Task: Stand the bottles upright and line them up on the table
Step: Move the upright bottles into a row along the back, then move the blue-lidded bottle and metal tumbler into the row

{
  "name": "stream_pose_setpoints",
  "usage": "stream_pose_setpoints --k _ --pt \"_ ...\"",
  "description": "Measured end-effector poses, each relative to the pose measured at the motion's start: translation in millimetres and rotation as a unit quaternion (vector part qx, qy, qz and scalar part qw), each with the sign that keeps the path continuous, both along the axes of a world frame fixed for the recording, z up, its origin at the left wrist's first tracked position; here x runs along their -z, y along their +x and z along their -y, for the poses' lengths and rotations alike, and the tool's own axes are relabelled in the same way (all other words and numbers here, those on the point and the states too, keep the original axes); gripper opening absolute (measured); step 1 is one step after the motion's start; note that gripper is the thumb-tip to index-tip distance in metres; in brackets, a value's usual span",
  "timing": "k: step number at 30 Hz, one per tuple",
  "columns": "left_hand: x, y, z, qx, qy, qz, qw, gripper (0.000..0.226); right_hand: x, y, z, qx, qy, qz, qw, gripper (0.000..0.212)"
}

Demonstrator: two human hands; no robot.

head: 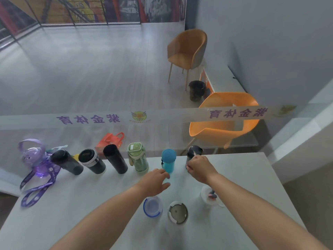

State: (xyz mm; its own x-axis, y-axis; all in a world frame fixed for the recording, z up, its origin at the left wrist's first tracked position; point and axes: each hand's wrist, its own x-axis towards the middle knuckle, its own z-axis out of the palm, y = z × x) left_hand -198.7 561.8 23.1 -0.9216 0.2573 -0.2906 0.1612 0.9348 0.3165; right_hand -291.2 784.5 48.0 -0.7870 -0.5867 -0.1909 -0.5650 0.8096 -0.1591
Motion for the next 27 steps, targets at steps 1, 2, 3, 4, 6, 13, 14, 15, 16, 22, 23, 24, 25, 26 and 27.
stream_pose_setpoints --k 1,2,3,4,6,13,14,15,16,22,23,24,25,26,27 --pt "-0.2 9.2 0.7 0.002 -0.001 0.016 1.0 0.043 1.2 13.3 1.4 0.001 0.006 0.019 1.0 0.035" --pt "-0.1 18.2 1.3 0.004 0.0 0.032 0.999 0.046 2.4 26.3 3.6 0.003 0.014 0.04 0.999 0.036" --pt "0.6 27.3 2.3 0.006 0.001 0.049 0.999 0.049 2.5 39.7 6.4 0.008 0.024 0.065 0.998 0.036" --pt "1.6 36.5 4.1 0.01 0.001 0.064 0.998 0.055 3.1 52.8 9.6 0.014 0.034 0.093 0.995 0.036" --pt "4.2 54.0 9.0 0.027 -0.012 0.08 0.996 0.069 5.8 77.3 14.3 0.016 0.05 0.151 0.987 0.038" --pt "17.7 93.6 19.5 0.042 -0.048 0.056 0.996 0.091 14.4 125.3 19.4 -0.046 0.105 0.214 0.97 0.084" --pt "19.3 95.6 18.4 0.035 -0.05 0.052 0.997 0.088 16.3 127.9 19.5 -0.059 0.117 0.207 0.97 0.087" --pt "20.4 97.3 17.0 0.024 -0.049 0.049 0.997 0.087 19.2 130.4 19.9 -0.072 0.131 0.197 0.969 0.089" --pt "21.3 98.7 15.7 0.012 -0.045 0.046 0.998 0.085 22.6 132.8 19.9 -0.085 0.144 0.184 0.969 0.09" --pt "23.4 95.5 8.9 -0.033 -0.044 0.037 0.998 0.084 41.9 128.8 18.5 -0.131 0.161 0.118 0.971 0.082" --pt "22.3 93.3 8.1 -0.038 -0.047 0.035 0.998 0.083 41.3 124.1 19.4 -0.132 0.156 0.123 0.971 0.08" --pt "21.2 89.7 5.5 -0.046 -0.049 0.034 0.997 0.083 39.7 117.7 18.6 -0.132 0.15 0.13 0.971 0.079" --pt "19.3 85.4 2.3 -0.052 -0.051 0.034 0.997 0.083 37.0 109.7 16.7 -0.13 0.145 0.133 0.972 0.078" --pt "16.1 80.6 -1.0 -0.058 -0.053 0.032 0.996 0.083 33.3 100.0 14.5 -0.127 0.14 0.129 0.973 0.078" --pt "12.5 74.9 -4.3 -0.064 -0.056 0.029 0.996 0.083 28.8 88.9 11.8 -0.122 0.135 0.122 0.976 0.078"
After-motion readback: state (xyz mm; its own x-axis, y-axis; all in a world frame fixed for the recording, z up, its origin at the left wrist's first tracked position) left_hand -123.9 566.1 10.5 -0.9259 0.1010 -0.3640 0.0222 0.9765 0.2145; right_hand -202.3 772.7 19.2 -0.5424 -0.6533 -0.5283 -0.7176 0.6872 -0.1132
